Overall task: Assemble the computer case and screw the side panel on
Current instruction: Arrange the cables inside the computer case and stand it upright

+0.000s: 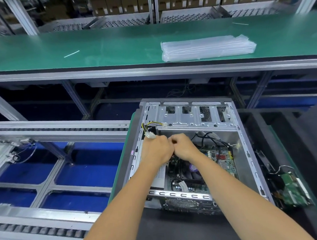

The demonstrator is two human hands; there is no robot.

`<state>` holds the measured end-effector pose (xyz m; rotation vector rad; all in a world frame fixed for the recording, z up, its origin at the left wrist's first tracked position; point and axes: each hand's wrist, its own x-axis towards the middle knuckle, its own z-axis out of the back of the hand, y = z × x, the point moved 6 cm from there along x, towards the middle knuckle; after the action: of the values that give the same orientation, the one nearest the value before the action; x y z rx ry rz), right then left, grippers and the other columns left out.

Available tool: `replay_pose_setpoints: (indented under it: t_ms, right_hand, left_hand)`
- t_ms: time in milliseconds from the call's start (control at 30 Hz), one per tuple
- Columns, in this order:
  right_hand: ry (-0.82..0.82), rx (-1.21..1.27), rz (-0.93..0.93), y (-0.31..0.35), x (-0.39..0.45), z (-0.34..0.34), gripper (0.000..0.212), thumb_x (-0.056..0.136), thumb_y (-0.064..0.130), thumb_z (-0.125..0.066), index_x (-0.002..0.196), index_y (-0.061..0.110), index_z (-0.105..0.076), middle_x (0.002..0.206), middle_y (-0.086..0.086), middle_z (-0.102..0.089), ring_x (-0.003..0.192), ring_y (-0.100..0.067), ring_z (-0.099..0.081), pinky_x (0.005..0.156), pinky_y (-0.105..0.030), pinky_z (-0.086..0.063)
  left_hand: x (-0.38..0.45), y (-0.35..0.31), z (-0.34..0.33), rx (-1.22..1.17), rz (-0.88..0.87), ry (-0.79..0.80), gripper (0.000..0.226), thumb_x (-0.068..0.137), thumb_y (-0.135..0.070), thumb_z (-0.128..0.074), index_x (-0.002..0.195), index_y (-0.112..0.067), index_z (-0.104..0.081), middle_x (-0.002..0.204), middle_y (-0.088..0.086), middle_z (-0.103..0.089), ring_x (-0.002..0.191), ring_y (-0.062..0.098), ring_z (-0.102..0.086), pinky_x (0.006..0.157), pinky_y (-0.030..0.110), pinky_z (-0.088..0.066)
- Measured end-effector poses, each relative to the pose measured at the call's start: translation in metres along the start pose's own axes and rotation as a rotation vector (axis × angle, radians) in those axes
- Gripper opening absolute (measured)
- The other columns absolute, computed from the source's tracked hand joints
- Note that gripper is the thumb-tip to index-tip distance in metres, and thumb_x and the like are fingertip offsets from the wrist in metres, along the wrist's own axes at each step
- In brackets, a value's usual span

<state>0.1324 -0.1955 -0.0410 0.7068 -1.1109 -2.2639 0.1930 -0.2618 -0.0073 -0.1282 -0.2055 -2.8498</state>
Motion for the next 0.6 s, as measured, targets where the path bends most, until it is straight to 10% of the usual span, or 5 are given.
replay_pose_setpoints:
  t_ms: [167, 367, 600]
  right_hand:
    - [-0.314, 0.194, 0.285, 0.063, -0.014, 0.031, 0.018, 0.089, 0.025, -0.054, 0.075, 0.012, -0.054, 0.072, -0.003, -0.056, 0.064, -0.015, -0.047, 0.063, -0.033, -0.039]
    - [0.172, -0.235, 0.338, 0.108, 0.001, -0.008, 0.071, 0.093, 0.054, -0.059, 0.154, 0.032, -0.031, 0.161, 0.002, -0.026, 0.147, -0.021, -0.022, 0.114, -0.044, -0.025]
    - [0.116, -0.158, 0.253, 0.099, 0.001, -0.002, 0.031, 0.093, 0.021, -0.054, 0.122, 0.019, -0.063, 0.110, -0.006, -0.059, 0.105, -0.030, -0.055, 0.080, -0.035, -0.046]
  left_hand:
    - [0.000, 0.005, 0.004, -0.161, 0.084, -0.004, 0.025, 0.085, -0.023, -0.039, 0.066, -0.015, -0.052, 0.065, 0.006, -0.063, 0.056, 0.024, -0.050, 0.051, 0.028, -0.023]
    - [0.001, 0.007, 0.002, -0.186, 0.106, 0.015, 0.043, 0.088, -0.025, -0.039, 0.129, -0.014, -0.045, 0.127, 0.011, -0.054, 0.114, 0.029, -0.051, 0.085, 0.038, -0.043]
    - [-0.008, 0.006, 0.005, -0.193, 0.097, 0.003, 0.017, 0.086, -0.021, -0.039, 0.089, -0.012, -0.053, 0.096, 0.010, -0.066, 0.077, 0.027, -0.051, 0.072, 0.033, -0.034]
